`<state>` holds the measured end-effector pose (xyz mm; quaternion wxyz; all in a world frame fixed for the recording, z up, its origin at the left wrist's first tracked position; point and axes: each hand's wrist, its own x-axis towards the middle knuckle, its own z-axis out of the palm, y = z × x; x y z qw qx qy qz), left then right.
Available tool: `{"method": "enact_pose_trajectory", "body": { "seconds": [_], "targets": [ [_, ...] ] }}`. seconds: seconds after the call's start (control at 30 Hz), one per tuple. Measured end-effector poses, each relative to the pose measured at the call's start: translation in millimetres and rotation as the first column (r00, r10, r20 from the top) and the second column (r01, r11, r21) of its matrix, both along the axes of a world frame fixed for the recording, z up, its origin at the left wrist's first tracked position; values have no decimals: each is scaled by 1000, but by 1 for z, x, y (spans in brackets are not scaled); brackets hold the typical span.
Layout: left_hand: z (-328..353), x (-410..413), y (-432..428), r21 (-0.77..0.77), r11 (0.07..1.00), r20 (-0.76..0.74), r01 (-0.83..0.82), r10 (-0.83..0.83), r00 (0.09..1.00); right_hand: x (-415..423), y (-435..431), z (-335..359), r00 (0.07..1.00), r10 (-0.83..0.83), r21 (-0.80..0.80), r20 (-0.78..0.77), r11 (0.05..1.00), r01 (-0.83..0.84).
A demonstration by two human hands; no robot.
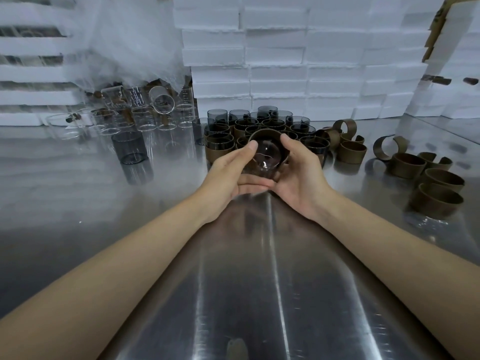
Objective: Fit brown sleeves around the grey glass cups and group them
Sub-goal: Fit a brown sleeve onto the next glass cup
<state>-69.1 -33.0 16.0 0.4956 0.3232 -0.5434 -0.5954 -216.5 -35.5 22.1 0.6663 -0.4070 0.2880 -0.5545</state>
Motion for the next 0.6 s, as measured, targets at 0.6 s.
{"method": "enact_pose_trajectory", "body": {
  "seconds": [0.6],
  "targets": [
    [-1,3,-14,159,986,-97,-47,63,993,1,-11,1,966,51,130,253,988,-86]
  ]
}}
